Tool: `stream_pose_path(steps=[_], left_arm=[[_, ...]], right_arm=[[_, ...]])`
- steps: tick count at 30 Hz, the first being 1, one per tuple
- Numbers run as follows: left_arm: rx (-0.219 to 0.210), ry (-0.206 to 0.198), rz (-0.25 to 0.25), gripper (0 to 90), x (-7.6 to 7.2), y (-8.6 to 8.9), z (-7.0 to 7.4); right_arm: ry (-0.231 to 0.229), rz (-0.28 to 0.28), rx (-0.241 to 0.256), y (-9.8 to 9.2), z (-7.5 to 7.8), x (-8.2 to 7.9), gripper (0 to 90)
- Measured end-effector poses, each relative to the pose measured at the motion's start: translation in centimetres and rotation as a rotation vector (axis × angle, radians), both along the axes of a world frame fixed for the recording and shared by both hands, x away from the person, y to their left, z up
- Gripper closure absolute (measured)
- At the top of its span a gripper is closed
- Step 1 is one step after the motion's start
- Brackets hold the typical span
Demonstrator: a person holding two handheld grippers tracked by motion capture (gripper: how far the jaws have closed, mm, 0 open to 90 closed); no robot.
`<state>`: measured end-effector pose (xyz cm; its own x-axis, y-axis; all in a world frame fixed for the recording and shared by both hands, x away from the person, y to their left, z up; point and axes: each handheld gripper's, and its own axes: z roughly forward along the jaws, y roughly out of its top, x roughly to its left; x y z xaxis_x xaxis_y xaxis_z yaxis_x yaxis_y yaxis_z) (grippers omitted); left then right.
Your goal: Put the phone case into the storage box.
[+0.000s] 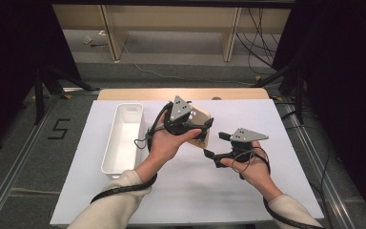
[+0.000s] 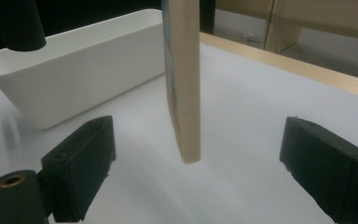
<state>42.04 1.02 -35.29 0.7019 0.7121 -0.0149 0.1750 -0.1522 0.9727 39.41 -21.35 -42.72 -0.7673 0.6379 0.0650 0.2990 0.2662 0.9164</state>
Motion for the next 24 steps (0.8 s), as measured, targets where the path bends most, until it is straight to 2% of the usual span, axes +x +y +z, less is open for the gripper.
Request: stream_pose_path(steps=[24], left_arm=[[-0.012,-0.009,0.034,10.5,0.0,1.8,0.6]], right_arm=[[-0.035,-0.038,0.014,-2.5,0.0,-1.0,9.2]])
